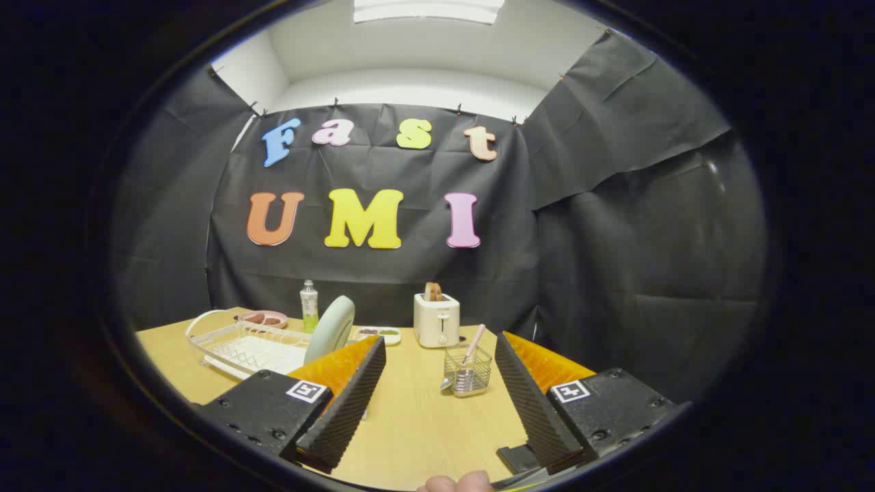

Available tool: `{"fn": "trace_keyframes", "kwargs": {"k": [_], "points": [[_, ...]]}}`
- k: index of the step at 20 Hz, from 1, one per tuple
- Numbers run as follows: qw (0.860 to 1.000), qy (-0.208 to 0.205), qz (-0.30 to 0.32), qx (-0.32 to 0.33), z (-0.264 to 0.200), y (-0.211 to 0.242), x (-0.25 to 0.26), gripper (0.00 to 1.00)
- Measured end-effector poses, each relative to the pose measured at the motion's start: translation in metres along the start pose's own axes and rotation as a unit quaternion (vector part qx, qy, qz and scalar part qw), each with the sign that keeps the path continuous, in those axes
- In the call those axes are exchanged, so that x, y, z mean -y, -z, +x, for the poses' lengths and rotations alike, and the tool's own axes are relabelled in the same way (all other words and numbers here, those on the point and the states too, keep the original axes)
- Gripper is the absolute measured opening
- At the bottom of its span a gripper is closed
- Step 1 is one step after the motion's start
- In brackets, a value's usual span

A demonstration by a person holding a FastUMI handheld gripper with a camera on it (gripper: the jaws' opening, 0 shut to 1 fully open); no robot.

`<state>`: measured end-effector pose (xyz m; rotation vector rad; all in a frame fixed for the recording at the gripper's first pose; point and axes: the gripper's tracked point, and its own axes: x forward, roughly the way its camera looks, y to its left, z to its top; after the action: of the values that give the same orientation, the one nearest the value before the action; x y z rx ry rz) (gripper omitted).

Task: Take the plate from the dish rack, then take the spoon from the basket and place it into the plate.

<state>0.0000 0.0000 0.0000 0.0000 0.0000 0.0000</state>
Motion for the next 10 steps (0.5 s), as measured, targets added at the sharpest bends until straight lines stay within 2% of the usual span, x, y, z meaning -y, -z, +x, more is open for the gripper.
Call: {"fn": "trace_keyframes", "kwargs": {"k": [10], "points": [[1.000, 0.001, 0.000, -0.001, -0.0029, -0.0021, -0.0032, 1.00]]}}
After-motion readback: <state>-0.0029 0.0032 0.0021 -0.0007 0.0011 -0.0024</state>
